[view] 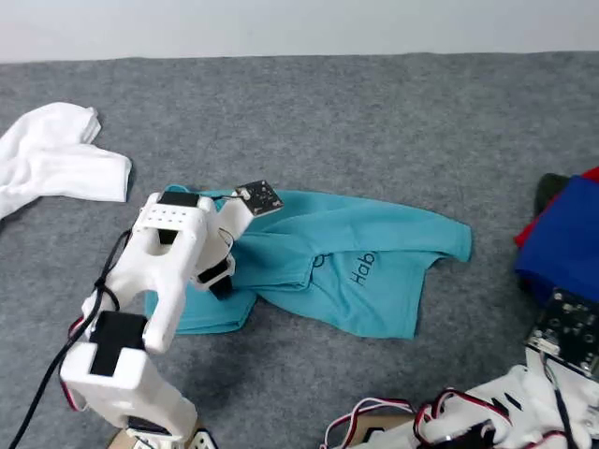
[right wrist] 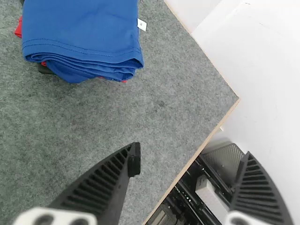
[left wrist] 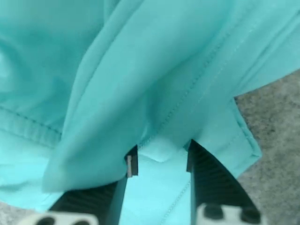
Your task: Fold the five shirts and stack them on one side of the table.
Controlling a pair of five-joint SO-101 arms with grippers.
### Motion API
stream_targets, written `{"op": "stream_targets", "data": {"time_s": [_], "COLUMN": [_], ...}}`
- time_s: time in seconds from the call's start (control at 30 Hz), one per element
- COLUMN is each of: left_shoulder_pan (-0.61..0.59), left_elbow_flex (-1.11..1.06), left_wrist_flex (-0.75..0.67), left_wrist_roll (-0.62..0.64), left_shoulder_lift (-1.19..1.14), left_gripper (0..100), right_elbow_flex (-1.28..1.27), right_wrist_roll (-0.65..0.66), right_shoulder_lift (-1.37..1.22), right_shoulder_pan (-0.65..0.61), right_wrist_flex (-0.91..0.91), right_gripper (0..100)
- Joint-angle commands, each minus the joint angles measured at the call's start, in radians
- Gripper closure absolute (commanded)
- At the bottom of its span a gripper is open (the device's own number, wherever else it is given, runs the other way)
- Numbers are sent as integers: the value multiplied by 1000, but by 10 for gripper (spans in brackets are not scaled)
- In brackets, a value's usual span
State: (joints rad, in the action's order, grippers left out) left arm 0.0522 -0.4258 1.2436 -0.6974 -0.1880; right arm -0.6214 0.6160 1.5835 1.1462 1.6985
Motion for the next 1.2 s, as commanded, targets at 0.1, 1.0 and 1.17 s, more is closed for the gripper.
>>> {"op": "stream_targets", "data": {"time_s": [0.1,1.0,1.17], "left_shoulder_pan": [-2,6,14], "left_elbow_flex": [140,348,344], "left_wrist_flex": [63,270,269], "left_wrist_roll": [18,17,23], "left_shoulder_lift": [-81,-114,-109], "left_gripper": [867,954,885], "right_elbow_flex": [41,41,41], "right_wrist_roll": [0,0,0], "right_shoulder_lift": [4,4,4], "right_shoulder_pan": [10,8,8], "right_wrist_flex": [7,7,7], "right_gripper": [678,678,678]}}
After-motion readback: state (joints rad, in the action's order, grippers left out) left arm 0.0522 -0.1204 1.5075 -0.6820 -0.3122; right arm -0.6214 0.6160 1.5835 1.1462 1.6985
